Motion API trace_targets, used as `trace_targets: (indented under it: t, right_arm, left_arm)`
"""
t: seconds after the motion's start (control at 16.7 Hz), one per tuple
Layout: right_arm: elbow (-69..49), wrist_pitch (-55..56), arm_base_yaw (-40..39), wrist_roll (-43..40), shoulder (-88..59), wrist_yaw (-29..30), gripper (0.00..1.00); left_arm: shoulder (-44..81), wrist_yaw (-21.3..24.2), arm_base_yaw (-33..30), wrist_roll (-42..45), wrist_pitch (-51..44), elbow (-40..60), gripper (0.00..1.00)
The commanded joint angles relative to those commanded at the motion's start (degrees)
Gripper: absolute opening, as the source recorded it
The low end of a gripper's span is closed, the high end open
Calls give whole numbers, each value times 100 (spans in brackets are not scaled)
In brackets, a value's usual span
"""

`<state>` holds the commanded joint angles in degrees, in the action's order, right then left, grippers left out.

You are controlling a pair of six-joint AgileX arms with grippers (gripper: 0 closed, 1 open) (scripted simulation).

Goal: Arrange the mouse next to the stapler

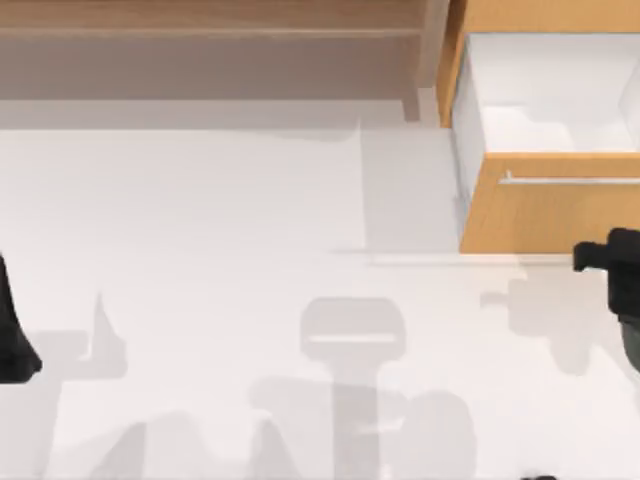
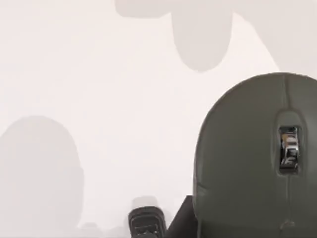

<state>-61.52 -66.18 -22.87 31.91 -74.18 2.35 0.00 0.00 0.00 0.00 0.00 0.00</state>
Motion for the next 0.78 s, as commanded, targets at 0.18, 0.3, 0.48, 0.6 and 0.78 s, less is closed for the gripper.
trace_targets:
  t: [0.18, 0.3, 0.48, 0.6, 0.78]
  right_arm:
    - [1186, 162, -152, -160, 614, -173, 0]
    - [1865, 312, -228, -275, 980, -247, 0]
    - [2685, 550, -302, -417, 1481, -247, 0]
    - [3094, 688, -327, -482, 1772, -178, 0]
    - [3464, 816, -335, -525, 2074, -41, 0]
  left_arm:
    - [0, 0, 0, 0, 0, 0, 100]
    - [0, 0, 0, 0, 0, 0, 100]
    - [0, 0, 0, 0, 0, 0, 100]
    - [0, 0, 0, 0, 0, 0, 100]
    - [0, 0, 0, 0, 0, 0, 100]
